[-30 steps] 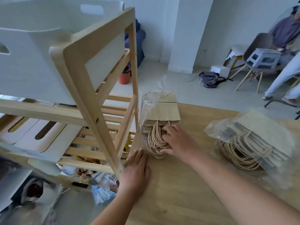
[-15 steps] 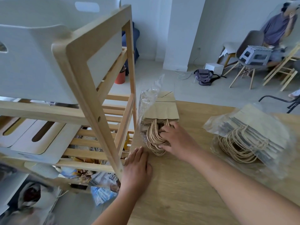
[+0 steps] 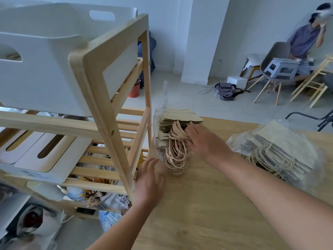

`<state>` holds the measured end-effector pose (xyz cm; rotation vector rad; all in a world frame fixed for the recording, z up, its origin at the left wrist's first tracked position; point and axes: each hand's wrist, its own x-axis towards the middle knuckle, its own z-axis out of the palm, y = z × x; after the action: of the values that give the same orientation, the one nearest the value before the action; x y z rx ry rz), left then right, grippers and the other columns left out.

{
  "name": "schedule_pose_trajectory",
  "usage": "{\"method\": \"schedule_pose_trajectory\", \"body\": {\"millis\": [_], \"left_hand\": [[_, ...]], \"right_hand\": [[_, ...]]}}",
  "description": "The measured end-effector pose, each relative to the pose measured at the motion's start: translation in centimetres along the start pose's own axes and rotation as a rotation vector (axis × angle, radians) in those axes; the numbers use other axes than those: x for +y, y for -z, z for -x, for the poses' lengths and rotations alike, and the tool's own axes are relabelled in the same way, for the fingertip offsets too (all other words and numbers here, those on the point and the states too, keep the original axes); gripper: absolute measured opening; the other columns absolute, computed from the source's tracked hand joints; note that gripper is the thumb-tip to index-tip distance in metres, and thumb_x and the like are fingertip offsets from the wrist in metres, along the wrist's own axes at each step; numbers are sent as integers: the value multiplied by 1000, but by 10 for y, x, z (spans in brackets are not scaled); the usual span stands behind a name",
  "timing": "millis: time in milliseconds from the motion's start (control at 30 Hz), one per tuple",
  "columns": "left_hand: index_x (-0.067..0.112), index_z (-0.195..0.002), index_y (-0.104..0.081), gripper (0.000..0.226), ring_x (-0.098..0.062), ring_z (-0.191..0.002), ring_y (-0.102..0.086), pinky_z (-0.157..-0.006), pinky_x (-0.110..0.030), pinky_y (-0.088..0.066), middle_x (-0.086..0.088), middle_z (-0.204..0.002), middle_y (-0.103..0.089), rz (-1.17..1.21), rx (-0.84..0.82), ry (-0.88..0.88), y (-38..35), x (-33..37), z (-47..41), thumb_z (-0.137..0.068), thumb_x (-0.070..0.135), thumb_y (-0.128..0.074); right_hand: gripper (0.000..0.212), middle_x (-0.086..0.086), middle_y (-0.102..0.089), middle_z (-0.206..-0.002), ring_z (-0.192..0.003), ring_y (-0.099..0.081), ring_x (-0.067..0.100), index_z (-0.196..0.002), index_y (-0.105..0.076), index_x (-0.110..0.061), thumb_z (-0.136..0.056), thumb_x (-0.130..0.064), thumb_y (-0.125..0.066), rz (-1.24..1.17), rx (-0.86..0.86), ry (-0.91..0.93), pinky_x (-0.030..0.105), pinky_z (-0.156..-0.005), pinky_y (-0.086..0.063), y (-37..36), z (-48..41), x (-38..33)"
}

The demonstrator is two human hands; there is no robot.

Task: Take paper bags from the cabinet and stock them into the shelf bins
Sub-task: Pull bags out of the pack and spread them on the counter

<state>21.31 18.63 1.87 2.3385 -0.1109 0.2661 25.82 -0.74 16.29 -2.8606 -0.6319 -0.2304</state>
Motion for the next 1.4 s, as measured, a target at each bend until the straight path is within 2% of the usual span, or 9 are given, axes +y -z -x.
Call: {"method": "schedule_pose_trajectory", "body": {"millis": [133, 400, 567, 700, 800, 967, 1067, 1267, 1400], "left_hand": [[20, -137, -40, 62, -14, -132, -35, -109, -36, -37, 0, -141, -45, 92, 207, -58, 26, 46, -37, -86, 36, -69], [20, -156, 3, 128, -17, -149, -8, -123, -45, -17, 1, -165, -5, 78, -33, -233, 48, 109, -126, -68, 40, -88], [42, -154, 5, 139, -19, -144, -28, -113, -39, -31, 5, -159, -29, 270, -286, -264, 54, 151, -136, -56, 40, -94], [37, -148, -28, 112, -6, -119, -59, -96, -31, -54, 10, -132, -58, 471, -528, -214, 39, 183, -105, -59, 25, -95], [27, -122, -57, 69, -7, -102, -69, -92, -35, -58, 6, -111, -73, 545, -583, -75, 16, 185, -66, -65, 13, -92], [14, -117, -62, 51, -11, -102, -71, -89, -25, -57, 0, -107, -76, 635, -601, 100, -16, 179, 1, -73, 4, -85], [12, -117, -63, 47, -14, -104, -70, -87, -24, -56, 1, -106, -76, 668, -531, 147, -27, 182, 28, -75, 5, -84], [10, -113, -67, 43, -22, -102, -72, -91, -36, -58, -7, -106, -77, 635, -347, 218, -42, 192, 57, -74, 0, -83], [11, -111, -68, 40, -24, -102, -71, -92, -41, -58, -7, -104, -77, 627, -284, 255, -55, 197, 67, -74, 1, -82]], "right_hand": [[8, -2, -43, -92, -80, -44, 19, -101, -44, -11, -102, -18, -45, -138, 61, -127, 31, -59, -32, 42, -11, 6], [19, -4, -50, -80, -71, -49, 16, -97, -44, -12, -102, -31, -47, -163, 59, -194, 31, -60, -36, 136, -10, 27], [24, 0, -66, -98, -95, -61, 21, -106, -53, -21, -99, -43, -50, -194, -111, -264, 42, -90, -49, 194, 19, 47], [19, 2, -69, -102, -101, -65, 22, -103, -57, -25, -96, -42, -55, -331, -238, -272, 48, -96, -49, 207, 48, 67], [21, 3, -68, -106, -104, -64, 22, -107, -57, -20, -97, -39, -54, -287, -342, -234, 44, -98, -48, 193, 73, 75], [18, 5, -66, -106, -102, -62, 24, -105, -54, -18, -100, -34, -51, -260, -499, -124, 40, -93, -48, 164, 109, 70], [13, -3, -63, -98, -93, -60, 16, -100, -50, -26, -100, -39, -51, -305, -449, -65, 35, -84, -47, 158, 123, 75], [32, -8, -62, -92, -82, -58, 10, -113, -48, -28, -94, -54, -51, -507, -207, -117, 32, -73, -45, 136, 149, 89], [58, -8, -64, -108, -100, -61, 11, -130, -51, -29, -86, -66, -48, -658, -75, -177, 31, -87, -49, 121, 164, 91]]}}
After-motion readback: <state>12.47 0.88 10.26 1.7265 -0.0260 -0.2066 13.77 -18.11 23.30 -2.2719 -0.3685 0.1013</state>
